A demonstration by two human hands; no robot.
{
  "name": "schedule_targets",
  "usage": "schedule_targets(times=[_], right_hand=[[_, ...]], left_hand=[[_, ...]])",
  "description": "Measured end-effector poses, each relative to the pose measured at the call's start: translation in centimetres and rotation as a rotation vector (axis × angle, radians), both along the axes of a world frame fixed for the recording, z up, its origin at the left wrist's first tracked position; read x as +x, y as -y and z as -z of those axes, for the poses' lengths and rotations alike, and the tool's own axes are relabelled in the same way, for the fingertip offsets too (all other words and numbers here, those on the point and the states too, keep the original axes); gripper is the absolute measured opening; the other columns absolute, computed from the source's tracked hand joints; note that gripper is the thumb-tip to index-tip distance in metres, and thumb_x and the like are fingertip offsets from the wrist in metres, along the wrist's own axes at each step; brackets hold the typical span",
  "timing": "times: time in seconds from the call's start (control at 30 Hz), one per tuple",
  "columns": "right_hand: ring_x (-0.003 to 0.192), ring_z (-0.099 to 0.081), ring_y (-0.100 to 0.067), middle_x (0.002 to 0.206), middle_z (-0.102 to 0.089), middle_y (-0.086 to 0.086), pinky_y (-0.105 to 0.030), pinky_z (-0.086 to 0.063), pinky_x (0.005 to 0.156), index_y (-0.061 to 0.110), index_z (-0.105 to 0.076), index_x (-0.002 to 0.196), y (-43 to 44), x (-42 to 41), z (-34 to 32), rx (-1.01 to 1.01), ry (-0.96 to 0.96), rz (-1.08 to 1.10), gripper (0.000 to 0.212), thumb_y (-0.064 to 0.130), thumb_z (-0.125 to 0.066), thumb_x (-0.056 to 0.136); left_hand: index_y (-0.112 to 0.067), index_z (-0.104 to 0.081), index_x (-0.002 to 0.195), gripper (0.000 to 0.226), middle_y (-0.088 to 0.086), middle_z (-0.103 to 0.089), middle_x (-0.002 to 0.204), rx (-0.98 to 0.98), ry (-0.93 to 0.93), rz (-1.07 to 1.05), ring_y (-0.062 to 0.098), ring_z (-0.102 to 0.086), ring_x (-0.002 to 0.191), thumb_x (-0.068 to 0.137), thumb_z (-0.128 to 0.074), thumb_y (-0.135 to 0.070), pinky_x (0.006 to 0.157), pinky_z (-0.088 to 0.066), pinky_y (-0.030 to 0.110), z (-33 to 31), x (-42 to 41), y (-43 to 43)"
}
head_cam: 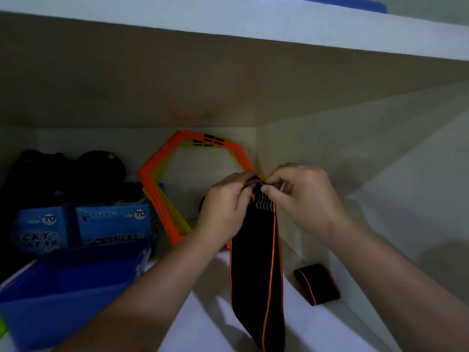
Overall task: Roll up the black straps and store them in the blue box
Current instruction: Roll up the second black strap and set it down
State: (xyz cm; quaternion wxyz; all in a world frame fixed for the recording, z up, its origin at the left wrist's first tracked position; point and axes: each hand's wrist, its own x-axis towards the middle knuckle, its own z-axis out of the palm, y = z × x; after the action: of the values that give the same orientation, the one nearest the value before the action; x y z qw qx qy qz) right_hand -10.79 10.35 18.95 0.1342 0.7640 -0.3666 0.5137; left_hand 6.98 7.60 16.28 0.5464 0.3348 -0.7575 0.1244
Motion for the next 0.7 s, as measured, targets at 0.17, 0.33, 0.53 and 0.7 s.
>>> schedule_targets(times=[0.17,0.33,0.53,0.7], right_hand=[[0.055,-0.068,-0.013,0.06,-0.065,0.009,-0.024,-0.053,0.053,0.026,-0.07,0.072,-0.1,1.0,-1.2,0.124,0.145,-0.075,0.014,0.018,-0.077,0.083],[0.049,-0.067,-0.017,0.062,-0.068,0.002,-0.027,-0.053,0.049,0.025,-0.068,0.069,0.2,1.4,-2.1,0.146,0.194,-0.113,0.018,0.017,-0.075,0.083],[0.05,-0.063,-0.012,0.057,-0.061,0.01,-0.027,-0.049,0.048,0.024,-0.066,0.07,0.5,2.1,-2.3,0.122,0.17,-0.029,0.015,0.028,-0.075,0.082],[0.055,-0.055,-0.007,0.063,-0.06,0.009,-0.023,-0.042,0.053,0.021,-0.067,0.072,0.5,1.8,-2.5,0.088,0.161,0.055,0.014,0.028,-0.073,0.083]], left_hand=[[-0.02,-0.066,0.125,0.032,-0.003,-0.07,0.111,0.205,-0.326,0.178,0.005,-0.067,0.101,0.093,-0.062,-0.021,0.088,-0.054,0.026,-0.7,0.3,0.1],[-0.014,-0.068,0.122,0.039,0.003,-0.075,0.109,0.782,-0.598,0.639,0.01,-0.073,0.096,0.086,-0.073,-0.029,0.088,-0.055,0.03,-0.1,1.5,-0.5],[-0.01,-0.082,0.098,0.055,0.01,-0.079,0.098,1.167,-0.551,1.153,0.021,-0.076,0.091,0.056,-0.089,-0.045,0.083,-0.061,0.034,1.9,1.5,-0.7],[-0.002,-0.074,0.113,0.057,0.019,-0.074,0.112,1.208,-0.564,1.285,0.037,-0.07,0.107,0.072,-0.074,-0.042,0.099,-0.051,0.048,1.9,-0.5,-0.5]])
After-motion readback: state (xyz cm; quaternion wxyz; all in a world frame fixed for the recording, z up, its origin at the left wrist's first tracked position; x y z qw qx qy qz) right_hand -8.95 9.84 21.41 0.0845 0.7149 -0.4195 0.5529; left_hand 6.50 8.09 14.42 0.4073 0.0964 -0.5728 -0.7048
